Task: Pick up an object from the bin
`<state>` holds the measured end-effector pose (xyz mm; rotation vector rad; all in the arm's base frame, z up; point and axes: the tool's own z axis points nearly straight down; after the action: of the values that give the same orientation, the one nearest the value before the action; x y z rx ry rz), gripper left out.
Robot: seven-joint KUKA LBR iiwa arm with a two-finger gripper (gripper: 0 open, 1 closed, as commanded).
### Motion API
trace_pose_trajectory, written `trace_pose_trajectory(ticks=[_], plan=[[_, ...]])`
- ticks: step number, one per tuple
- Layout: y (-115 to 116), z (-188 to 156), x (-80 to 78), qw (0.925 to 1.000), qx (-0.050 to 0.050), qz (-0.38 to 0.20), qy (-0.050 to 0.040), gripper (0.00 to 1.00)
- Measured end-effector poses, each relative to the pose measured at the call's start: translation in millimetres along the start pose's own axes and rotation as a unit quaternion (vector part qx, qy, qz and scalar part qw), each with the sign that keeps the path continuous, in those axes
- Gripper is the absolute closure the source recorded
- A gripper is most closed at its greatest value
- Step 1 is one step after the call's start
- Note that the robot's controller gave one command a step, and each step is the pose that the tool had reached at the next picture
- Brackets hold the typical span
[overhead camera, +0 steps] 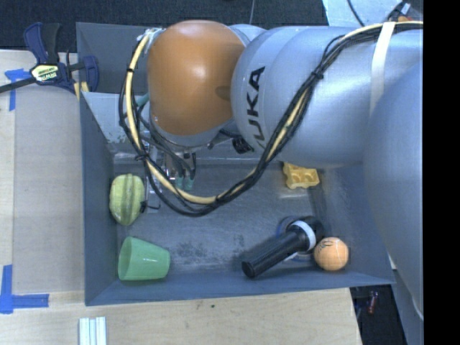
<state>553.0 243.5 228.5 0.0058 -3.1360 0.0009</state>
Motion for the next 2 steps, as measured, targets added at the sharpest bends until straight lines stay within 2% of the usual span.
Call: trace_pose_trajectory(ticks=[1, 2], plan=[[-1.6, -4.9, -2.3, 1.0, -0.001, 0.002, -0.0041, 0.0], [1.3, 145.3, -46.5, 0.9999, -0.001, -0.016, -0.0049, 0.0]])
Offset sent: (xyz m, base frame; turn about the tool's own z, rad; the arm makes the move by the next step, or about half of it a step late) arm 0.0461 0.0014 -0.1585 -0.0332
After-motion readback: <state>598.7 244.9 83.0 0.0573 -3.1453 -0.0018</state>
